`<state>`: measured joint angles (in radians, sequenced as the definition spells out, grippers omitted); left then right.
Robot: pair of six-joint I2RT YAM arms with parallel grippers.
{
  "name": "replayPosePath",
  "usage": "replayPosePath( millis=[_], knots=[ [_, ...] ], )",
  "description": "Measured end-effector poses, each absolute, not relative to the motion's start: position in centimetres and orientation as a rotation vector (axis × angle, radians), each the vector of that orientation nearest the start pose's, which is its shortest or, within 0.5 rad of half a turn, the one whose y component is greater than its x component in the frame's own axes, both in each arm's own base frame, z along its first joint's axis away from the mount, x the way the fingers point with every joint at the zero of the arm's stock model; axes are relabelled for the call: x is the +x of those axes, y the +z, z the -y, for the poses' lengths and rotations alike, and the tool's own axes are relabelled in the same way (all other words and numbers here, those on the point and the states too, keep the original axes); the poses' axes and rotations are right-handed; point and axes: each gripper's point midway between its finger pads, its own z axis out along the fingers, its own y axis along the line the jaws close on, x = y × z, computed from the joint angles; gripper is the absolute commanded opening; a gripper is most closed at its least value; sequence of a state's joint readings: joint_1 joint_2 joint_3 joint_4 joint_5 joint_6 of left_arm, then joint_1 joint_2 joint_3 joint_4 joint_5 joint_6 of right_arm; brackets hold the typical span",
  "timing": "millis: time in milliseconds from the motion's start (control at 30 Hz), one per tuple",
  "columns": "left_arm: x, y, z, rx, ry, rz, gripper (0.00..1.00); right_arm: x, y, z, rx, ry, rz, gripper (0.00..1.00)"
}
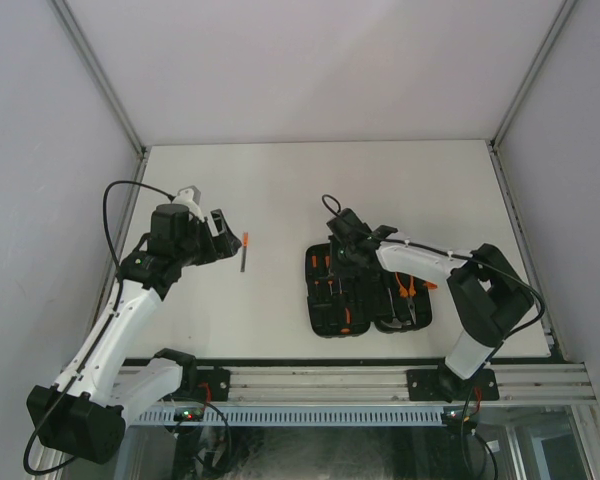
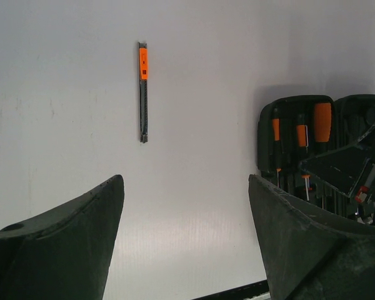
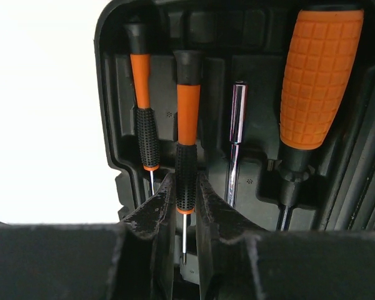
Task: Sort the tools into containers
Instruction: Place the screwdriver in the storage box.
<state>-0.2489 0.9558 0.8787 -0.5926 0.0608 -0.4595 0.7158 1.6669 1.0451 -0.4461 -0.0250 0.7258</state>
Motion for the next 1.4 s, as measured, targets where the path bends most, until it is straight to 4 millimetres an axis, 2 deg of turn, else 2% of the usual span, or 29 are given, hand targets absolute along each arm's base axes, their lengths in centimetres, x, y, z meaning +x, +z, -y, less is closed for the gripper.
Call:
replayPosePath(
  millis=[233, 867, 1067, 1400],
  knots=[
    [27.2, 18.7, 9.9, -0.206, -0.447, -2.268, 0.84, 25.9, 4.1, -26.8, 0.010, 0.478, -2.760, 0.00],
    [27.1, 18.7, 10.0, -0.202, -0.455, -2.269, 0.84, 27.4, 3.6, -27.0, 0.032, 0.505, -2.738, 0.05],
    [27.1, 18.7, 10.0, -0.203, -0.455, -2.269, 0.84, 27.7, 3.5, -27.2, 0.014, 0.498, -2.741, 0.16],
    [27.1, 18.7, 10.0, -0.202, -0.456, -2.270, 0.84, 28.2, 3.8, -27.1, -0.007, 0.473, -2.724, 0.27]
  ],
)
